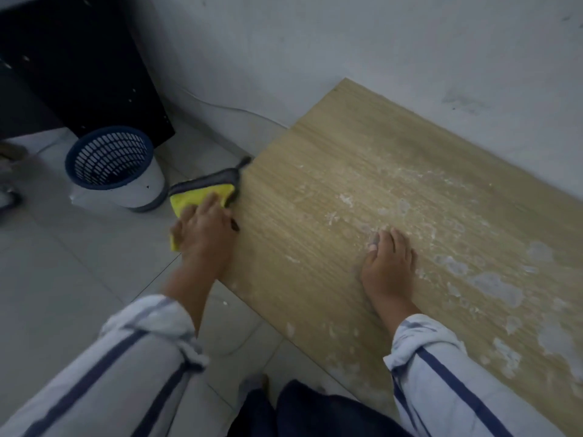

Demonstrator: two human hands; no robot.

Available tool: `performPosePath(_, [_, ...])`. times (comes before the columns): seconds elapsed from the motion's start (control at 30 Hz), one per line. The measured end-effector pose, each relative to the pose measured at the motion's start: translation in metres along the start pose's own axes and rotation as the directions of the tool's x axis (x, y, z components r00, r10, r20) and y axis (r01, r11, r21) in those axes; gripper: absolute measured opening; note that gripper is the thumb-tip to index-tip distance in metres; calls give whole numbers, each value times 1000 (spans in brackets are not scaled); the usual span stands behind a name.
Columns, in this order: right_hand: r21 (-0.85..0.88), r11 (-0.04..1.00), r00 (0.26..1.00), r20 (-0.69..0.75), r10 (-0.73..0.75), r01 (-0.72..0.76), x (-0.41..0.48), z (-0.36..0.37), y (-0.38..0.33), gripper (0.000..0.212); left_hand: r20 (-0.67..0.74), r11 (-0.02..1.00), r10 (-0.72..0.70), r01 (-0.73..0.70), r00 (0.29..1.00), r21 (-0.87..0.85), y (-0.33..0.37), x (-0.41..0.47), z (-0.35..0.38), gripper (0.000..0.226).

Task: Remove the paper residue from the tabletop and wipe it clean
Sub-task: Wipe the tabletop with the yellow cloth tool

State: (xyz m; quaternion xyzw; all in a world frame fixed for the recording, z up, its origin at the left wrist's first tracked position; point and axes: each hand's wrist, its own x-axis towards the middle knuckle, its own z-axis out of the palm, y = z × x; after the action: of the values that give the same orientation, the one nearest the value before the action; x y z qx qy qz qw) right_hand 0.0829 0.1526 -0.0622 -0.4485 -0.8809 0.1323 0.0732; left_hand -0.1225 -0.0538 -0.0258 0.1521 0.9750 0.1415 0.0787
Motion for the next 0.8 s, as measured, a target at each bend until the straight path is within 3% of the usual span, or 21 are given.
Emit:
performPosePath(0.07, [-5, 1000, 1000, 4, 12, -12, 1, 1, -1, 49, -126, 996, 19, -29, 992, -79, 13, 13, -6, 35])
performPosePath(0.1, [-8, 1000, 1000, 8, 19, -19, 2, 1, -2, 50, -124, 992, 83, -95, 989, -87, 28, 8, -7, 37])
performPosePath(0.17, [-12, 1000, 1000, 2, 28, -28, 2, 1, -5, 51, -11, 955, 283, -283, 959, -92, 60, -20, 2, 44])
performPosePath(0.23, [-2, 1000, 1000, -9, 26, -26, 3, 0, -5, 51, 167, 879, 478, -466, 863, -105, 76, -62, 18, 49])
performPosePath(0.3, [1, 1000, 1000, -17, 22, -22, 4, 1, -3, 53, 301, 832, 542, -552, 785, -59, 65, -87, 27, 54])
performPosePath(0.37, [-13, 1000, 999, -27, 27, -27, 4, 1, -3, 56, 325, 862, 487, -506, 811, -30, 42, -72, 26, 54])
performPosePath(0.43, [-20, 999, 999, -39, 32, -33, 3, 1, -4, 55, 264, 932, 351, -363, 898, -1, 21, -37, 19, 51])
performPosePath(0.53, [-22, 999, 998, -50, 35, -36, 3, 0, -4, 53, 8, 991, 105, -104, 994, -79, 4, 10, 5, 39])
performPosePath(0.6, [-14, 999, 998, -39, 40, -41, 3, 0, -5, 53, -108, 980, 88, -105, 990, -169, 21, 18, 5, 33])
performPosePath(0.63, [-13, 999, 999, -32, 42, -42, 3, 1, -4, 52, -114, 970, 152, -170, 982, -174, 39, 9, 7, 32])
performPosePath(0.67, [-13, 999, 999, -28, 40, -40, 3, 2, -4, 51, -101, 946, 290, -302, 952, -122, 56, -5, 13, 30])
performPosePath(0.7, [-6, 1000, 999, -27, 29, -29, 3, 2, -2, 49, -74, 877, 472, -476, 879, -59, 71, -24, 22, 31])
performPosePath(0.77, [58, 998, 999, -7, 33, -32, 5, 0, 0, 46, 85, 653, 757, -757, 648, -39, 84, -64, 43, 39])
performPosePath(0.8, [94, 994, 998, 11, 54, -55, 5, -2, 0, 45, 183, 578, 809, -813, 559, -68, 82, -76, 50, 41])
